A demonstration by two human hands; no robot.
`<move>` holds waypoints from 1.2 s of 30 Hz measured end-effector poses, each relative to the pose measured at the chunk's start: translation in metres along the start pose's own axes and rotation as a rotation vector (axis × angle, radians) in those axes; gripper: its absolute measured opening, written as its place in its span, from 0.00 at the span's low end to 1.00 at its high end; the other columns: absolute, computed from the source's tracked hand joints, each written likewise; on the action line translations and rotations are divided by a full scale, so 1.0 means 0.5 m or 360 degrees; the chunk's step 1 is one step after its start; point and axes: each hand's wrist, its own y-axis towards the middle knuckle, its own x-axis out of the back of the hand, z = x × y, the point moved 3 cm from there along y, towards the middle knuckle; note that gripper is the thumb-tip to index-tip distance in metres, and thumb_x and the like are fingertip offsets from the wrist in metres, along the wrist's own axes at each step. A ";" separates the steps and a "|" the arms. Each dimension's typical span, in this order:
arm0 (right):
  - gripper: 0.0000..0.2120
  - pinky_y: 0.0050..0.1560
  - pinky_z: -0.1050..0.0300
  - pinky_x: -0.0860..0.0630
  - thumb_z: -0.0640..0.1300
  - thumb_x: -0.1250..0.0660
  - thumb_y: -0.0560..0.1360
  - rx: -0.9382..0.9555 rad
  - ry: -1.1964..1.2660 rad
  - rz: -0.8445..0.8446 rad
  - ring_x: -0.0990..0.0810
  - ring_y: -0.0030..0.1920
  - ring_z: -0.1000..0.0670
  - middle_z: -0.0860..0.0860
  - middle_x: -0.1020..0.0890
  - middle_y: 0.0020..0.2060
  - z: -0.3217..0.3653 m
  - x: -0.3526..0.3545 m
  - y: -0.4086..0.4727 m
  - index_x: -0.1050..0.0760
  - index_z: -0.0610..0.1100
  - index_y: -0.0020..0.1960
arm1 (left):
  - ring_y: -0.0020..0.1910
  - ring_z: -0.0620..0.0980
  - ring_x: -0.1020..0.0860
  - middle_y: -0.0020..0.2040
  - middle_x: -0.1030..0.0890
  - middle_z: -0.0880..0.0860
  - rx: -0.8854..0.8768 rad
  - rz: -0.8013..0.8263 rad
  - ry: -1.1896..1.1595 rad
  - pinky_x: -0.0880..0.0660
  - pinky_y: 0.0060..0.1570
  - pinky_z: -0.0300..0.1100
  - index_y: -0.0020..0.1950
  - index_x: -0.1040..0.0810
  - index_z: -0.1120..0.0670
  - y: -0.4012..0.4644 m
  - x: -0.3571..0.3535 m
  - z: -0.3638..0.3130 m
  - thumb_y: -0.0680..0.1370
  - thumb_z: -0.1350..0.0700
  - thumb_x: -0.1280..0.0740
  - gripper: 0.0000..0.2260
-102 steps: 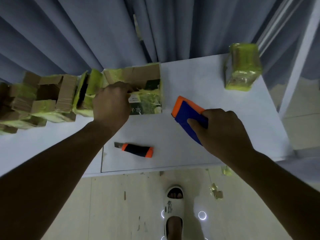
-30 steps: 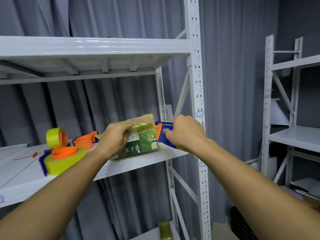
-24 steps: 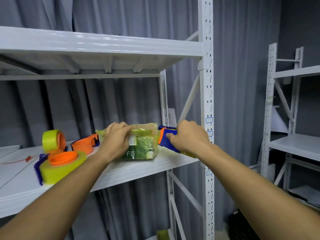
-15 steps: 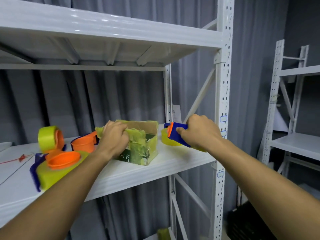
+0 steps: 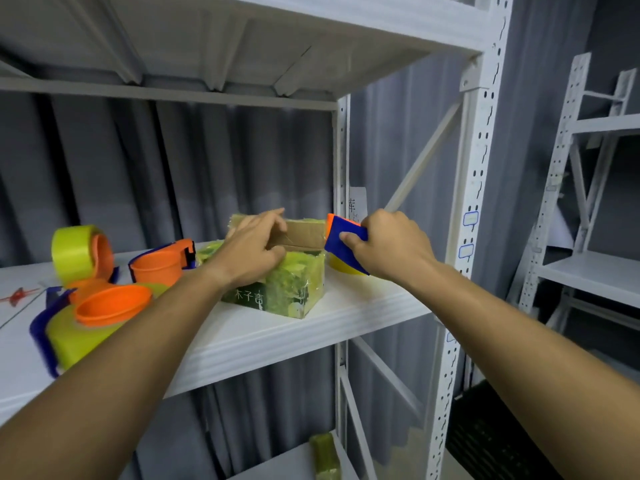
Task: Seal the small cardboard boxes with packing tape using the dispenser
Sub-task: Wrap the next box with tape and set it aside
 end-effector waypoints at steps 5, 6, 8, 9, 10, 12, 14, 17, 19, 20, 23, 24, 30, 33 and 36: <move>0.17 0.33 0.56 0.33 0.56 0.35 0.78 -0.0061 0.0036 0.0006 0.23 0.37 0.43 0.50 0.27 0.32 -0.003 0.000 0.010 0.31 0.46 0.37 | 0.70 0.46 0.44 0.69 0.32 0.41 -0.0012 0.0010 0.0147 0.47 0.71 0.59 0.74 0.39 0.34 0.006 0.001 -0.015 0.70 0.48 0.43 0.31; 0.16 0.35 0.55 0.31 0.56 0.35 0.77 -0.0080 0.0045 -0.0003 0.23 0.39 0.42 0.50 0.26 0.33 -0.002 0.001 0.012 0.31 0.46 0.37 | 0.66 0.44 0.44 0.67 0.31 0.41 -0.0022 -0.0028 0.0151 0.46 0.70 0.58 0.73 0.36 0.33 0.004 -0.001 -0.018 0.71 0.49 0.43 0.30; 0.15 0.38 0.52 0.28 0.55 0.35 0.77 -0.0111 0.0062 -0.0025 0.22 0.41 0.41 0.48 0.23 0.37 0.001 0.003 0.016 0.31 0.47 0.38 | 0.60 0.42 0.43 0.62 0.29 0.40 -0.0028 -0.0170 0.0089 0.43 0.66 0.54 0.66 0.29 0.33 -0.006 -0.005 -0.021 0.74 0.51 0.41 0.22; 0.15 0.39 0.52 0.27 0.55 0.35 0.76 -0.0119 0.0078 -0.0039 0.21 0.41 0.41 0.48 0.22 0.38 0.001 0.005 0.019 0.31 0.47 0.38 | 0.59 0.43 0.42 0.59 0.27 0.40 -0.0018 -0.0240 0.0049 0.42 0.63 0.52 0.62 0.27 0.33 -0.013 -0.007 -0.021 0.76 0.53 0.40 0.18; 0.15 0.38 0.53 0.27 0.55 0.35 0.76 -0.0126 0.0105 -0.0057 0.21 0.41 0.42 0.48 0.22 0.38 0.001 0.009 0.021 0.31 0.47 0.38 | 0.58 0.44 0.40 0.56 0.26 0.40 0.0002 -0.0286 0.0027 0.42 0.61 0.50 0.58 0.26 0.33 -0.020 -0.010 -0.021 0.78 0.54 0.39 0.15; 0.14 0.34 0.56 0.31 0.54 0.35 0.75 -0.0141 0.0176 -0.0119 0.22 0.38 0.43 0.50 0.24 0.34 -0.002 0.020 0.026 0.30 0.46 0.37 | 0.57 0.47 0.36 0.52 0.25 0.40 0.0051 -0.0302 0.0057 0.39 0.59 0.51 0.54 0.24 0.34 -0.032 -0.015 -0.025 0.82 0.52 0.40 0.12; 0.14 0.31 0.58 0.37 0.53 0.35 0.74 -0.0163 0.0248 -0.0206 0.25 0.33 0.46 0.50 0.25 0.31 -0.008 0.036 0.032 0.29 0.45 0.36 | 0.58 0.49 0.34 0.51 0.23 0.42 0.0083 -0.0277 0.0088 0.37 0.62 0.53 0.55 0.22 0.37 -0.043 -0.015 -0.034 0.84 0.48 0.42 0.10; 0.15 0.31 0.58 0.35 0.52 0.34 0.71 -0.0264 0.0496 -0.0180 0.26 0.30 0.48 0.49 0.24 0.28 -0.014 0.053 0.050 0.26 0.41 0.35 | 0.62 0.51 0.29 0.54 0.21 0.45 0.0052 -0.0182 0.0024 0.36 0.68 0.55 0.62 0.20 0.44 -0.068 -0.010 -0.054 0.85 0.46 0.45 0.15; 0.16 0.31 0.56 0.34 0.53 0.32 0.70 -0.0339 0.0737 -0.0100 0.28 0.29 0.46 0.48 0.26 0.26 -0.016 0.064 0.065 0.27 0.43 0.33 | 0.65 0.48 0.27 0.61 0.22 0.44 0.0003 -0.0081 0.0015 0.36 0.70 0.54 0.68 0.24 0.46 -0.084 -0.009 -0.062 0.85 0.43 0.48 0.19; 0.16 0.32 0.55 0.32 0.54 0.30 0.70 -0.0368 0.0856 -0.0056 0.26 0.30 0.46 0.48 0.25 0.27 -0.014 0.068 0.073 0.27 0.43 0.33 | 0.66 0.46 0.28 0.64 0.23 0.42 -0.0006 -0.0043 0.0010 0.36 0.70 0.53 0.69 0.26 0.46 -0.091 -0.009 -0.063 0.84 0.42 0.49 0.19; 0.15 0.39 0.51 0.24 0.54 0.28 0.69 -0.0434 0.1149 0.0040 0.20 0.36 0.45 0.45 0.18 0.35 -0.003 0.072 0.090 0.21 0.41 0.41 | 0.66 0.45 0.29 0.65 0.24 0.42 0.0001 0.0032 -0.0008 0.36 0.69 0.50 0.68 0.29 0.46 -0.103 -0.015 -0.071 0.84 0.43 0.48 0.17; 0.14 0.40 0.52 0.23 0.54 0.28 0.68 -0.0444 0.1204 0.0066 0.19 0.36 0.46 0.46 0.17 0.36 0.003 0.072 0.095 0.20 0.42 0.42 | 0.66 0.45 0.28 0.65 0.24 0.43 -0.0021 0.0029 0.0031 0.36 0.69 0.49 0.67 0.28 0.46 -0.105 -0.018 -0.077 0.83 0.44 0.49 0.18; 0.12 0.37 0.54 0.20 0.54 0.30 0.67 -0.0428 0.1296 0.0271 0.17 0.31 0.50 0.47 0.13 0.36 0.055 0.058 0.118 0.18 0.45 0.41 | 0.61 0.43 0.35 0.59 0.29 0.38 0.0048 -0.0081 0.0138 0.46 0.63 0.42 0.69 0.26 0.40 -0.099 -0.043 -0.097 0.84 0.40 0.46 0.17; 0.10 0.34 0.56 0.23 0.52 0.30 0.68 -0.0415 0.1369 0.0316 0.20 0.25 0.53 0.49 0.15 0.30 0.084 0.040 0.126 0.20 0.45 0.39 | 0.60 0.47 0.34 0.57 0.28 0.41 0.0072 -0.0123 0.0280 0.45 0.59 0.44 0.67 0.26 0.38 -0.095 -0.053 -0.118 0.83 0.39 0.48 0.17; 0.10 0.30 0.60 0.27 0.52 0.29 0.67 -0.0430 0.1447 0.0363 0.23 0.22 0.55 0.52 0.19 0.26 0.108 0.018 0.132 0.20 0.45 0.38 | 0.60 0.52 0.30 0.60 0.23 0.46 -0.0016 -0.0201 0.0448 0.40 0.59 0.47 0.65 0.24 0.43 -0.094 -0.059 -0.142 0.84 0.42 0.47 0.16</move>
